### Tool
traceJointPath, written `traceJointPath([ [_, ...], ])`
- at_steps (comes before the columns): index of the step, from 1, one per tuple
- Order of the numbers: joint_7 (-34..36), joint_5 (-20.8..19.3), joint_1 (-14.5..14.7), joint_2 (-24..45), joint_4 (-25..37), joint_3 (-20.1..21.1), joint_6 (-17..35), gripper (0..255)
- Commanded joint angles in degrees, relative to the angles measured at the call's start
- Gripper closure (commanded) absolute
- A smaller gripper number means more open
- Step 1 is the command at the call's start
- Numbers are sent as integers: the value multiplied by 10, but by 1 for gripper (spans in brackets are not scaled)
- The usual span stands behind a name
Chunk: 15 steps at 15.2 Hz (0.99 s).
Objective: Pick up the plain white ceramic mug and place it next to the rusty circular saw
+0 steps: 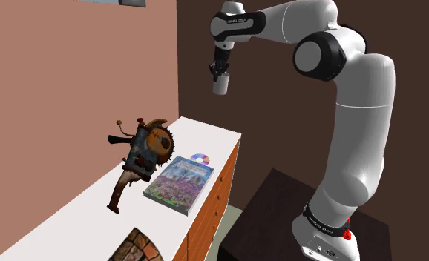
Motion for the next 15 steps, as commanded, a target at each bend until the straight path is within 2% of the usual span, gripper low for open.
traceJointPath([
  [1,1,0,-1,0,16,0,-16,255],
  [2,1,0,-1,1,23,0,-22,255],
  [8,78,-34,57,-66,-69,19,6,255],
  [15,174,-66,115,-116,-134,51,20,255],
])
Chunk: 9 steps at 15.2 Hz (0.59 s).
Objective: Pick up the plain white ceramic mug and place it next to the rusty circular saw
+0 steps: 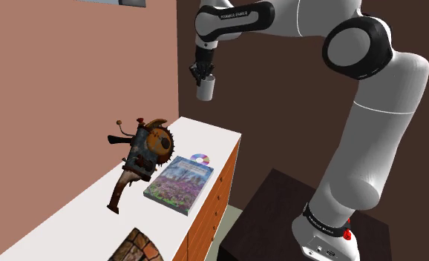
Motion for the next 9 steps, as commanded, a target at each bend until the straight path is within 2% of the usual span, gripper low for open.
traceJointPath([
  [1,29,-8,16,-10,-13,11,2,255],
  [9,140,-35,75,-28,-34,56,-1,255],
])
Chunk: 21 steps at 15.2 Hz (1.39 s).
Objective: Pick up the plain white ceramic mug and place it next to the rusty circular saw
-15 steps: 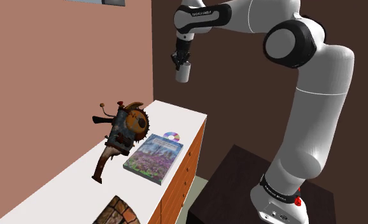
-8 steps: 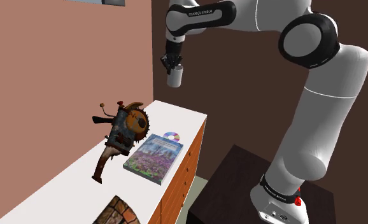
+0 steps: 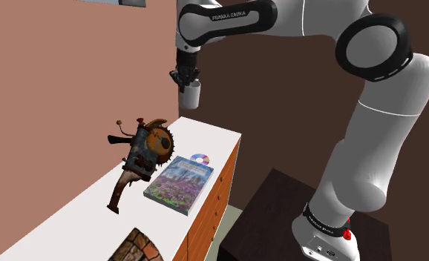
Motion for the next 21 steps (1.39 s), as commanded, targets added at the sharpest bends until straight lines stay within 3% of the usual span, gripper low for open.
traceJointPath([
  [1,31,-7,16,-2,-2,13,-3,255],
  [11,165,-36,90,31,45,68,-30,255],
  [21,286,-69,172,123,175,111,-86,255],
])
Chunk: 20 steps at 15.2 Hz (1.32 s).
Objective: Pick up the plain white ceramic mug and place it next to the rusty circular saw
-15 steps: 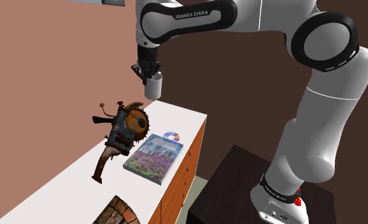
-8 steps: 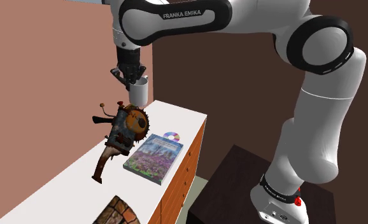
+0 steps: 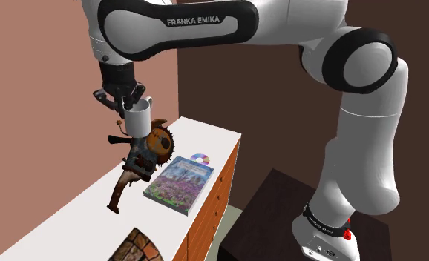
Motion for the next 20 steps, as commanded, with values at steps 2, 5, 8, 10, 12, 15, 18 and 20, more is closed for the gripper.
traceJointPath([
  [2,33,-12,27,40,59,10,-25,255],
  [5,62,-24,58,87,132,17,-56,255],
  [8,87,-37,92,148,228,21,-96,255],
  [10,90,-37,94,151,224,21,-90,255],
  [12,94,-37,92,144,198,21,-71,255],
  [15,98,-37,88,137,163,22,-44,255],
  [18,103,-37,86,132,132,22,-18,255],
  [20,106,-38,85,130,113,22,-2,255],
])
